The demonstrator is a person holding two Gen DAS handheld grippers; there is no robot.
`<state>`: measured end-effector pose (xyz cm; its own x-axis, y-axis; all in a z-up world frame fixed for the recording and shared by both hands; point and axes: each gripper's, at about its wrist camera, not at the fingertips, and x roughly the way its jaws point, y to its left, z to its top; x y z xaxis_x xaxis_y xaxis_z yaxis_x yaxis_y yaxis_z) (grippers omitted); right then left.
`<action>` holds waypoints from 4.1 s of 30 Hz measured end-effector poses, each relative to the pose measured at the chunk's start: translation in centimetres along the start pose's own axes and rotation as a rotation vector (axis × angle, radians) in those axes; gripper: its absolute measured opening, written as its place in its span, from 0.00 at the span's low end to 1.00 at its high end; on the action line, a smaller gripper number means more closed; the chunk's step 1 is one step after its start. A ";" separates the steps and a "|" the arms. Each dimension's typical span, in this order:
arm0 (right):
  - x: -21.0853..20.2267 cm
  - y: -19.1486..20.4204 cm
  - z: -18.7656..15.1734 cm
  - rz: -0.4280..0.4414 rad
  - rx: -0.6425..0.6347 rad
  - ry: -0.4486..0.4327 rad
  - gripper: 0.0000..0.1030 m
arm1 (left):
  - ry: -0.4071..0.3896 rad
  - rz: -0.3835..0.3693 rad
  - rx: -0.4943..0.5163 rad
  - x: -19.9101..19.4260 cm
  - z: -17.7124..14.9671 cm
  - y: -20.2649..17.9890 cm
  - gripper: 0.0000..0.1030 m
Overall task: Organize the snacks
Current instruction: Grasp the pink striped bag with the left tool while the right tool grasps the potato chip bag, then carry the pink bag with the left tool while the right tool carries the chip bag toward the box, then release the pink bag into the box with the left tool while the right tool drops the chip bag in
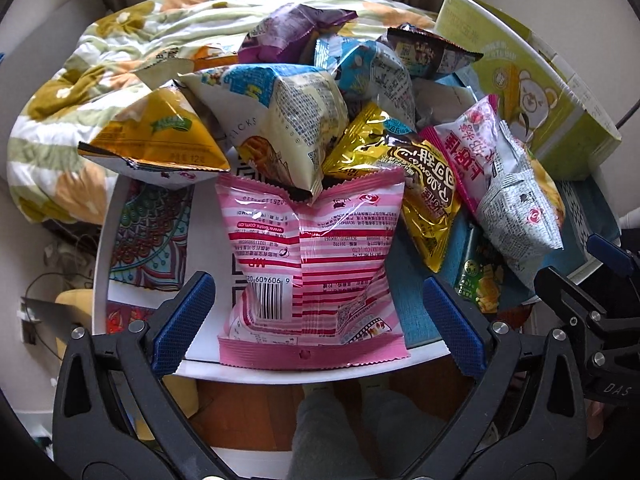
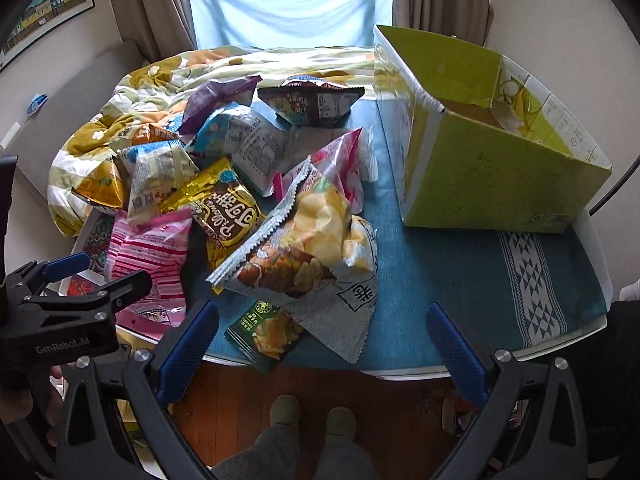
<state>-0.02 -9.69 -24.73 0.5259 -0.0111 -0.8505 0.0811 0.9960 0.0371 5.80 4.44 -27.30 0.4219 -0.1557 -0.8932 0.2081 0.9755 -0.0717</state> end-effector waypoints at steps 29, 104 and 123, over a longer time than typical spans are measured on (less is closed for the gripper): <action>4.9 0.1 2.2 -0.047 0.004 -0.046 0.59 | 0.025 -0.045 0.046 1.0 -0.2 0.8 0.56; 3.1 -24.0 25.4 -0.028 0.281 -0.026 0.58 | -0.058 -0.201 0.214 4.1 33.4 -20.9 0.96; 6.7 -22.6 26.3 -0.096 0.178 -0.006 1.00 | -0.095 -0.117 0.166 1.4 29.4 -16.7 0.96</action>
<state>23.96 -34.61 -17.49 0.5137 -0.1062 -0.8514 0.2793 0.9590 0.0489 28.82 -16.68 -14.33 0.4655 -0.2880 -0.8369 0.4001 0.9119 -0.0912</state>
